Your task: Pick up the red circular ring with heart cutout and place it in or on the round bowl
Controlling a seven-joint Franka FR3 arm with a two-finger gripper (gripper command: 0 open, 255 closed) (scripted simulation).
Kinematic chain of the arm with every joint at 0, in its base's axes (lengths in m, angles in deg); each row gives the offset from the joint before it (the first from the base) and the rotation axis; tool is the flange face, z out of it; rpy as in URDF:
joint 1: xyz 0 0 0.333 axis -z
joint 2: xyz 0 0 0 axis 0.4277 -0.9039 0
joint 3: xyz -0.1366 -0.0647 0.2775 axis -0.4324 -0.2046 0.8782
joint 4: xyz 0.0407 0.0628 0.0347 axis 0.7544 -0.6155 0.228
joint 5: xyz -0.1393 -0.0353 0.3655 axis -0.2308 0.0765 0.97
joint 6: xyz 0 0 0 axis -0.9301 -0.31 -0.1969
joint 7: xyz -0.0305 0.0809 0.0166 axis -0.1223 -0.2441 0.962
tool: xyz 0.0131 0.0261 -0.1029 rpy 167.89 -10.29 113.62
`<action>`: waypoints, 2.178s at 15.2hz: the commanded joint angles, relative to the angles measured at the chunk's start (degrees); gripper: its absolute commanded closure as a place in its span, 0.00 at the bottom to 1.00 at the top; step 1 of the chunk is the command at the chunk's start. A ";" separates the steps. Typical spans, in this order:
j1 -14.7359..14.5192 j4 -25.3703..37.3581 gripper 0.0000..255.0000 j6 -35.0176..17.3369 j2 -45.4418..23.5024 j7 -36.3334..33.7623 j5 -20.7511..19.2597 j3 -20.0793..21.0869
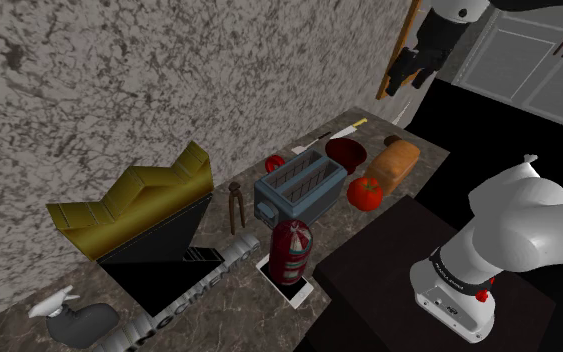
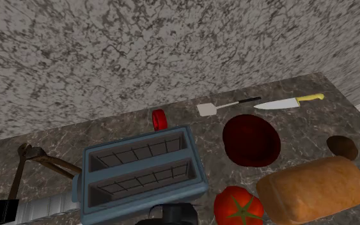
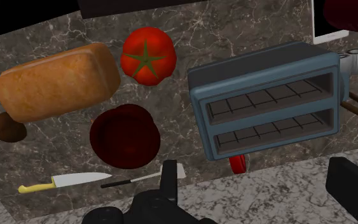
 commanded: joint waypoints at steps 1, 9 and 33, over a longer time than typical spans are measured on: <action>0.00 0.00 0.00 0.00 0.00 0.00 0.00 0.00; -1.41 -1.41 0.00 -13.11 -13.88 4.35 1.24 -2.71; -3.96 22.63 0.00 -33.70 -66.65 21.75 14.24 -3.96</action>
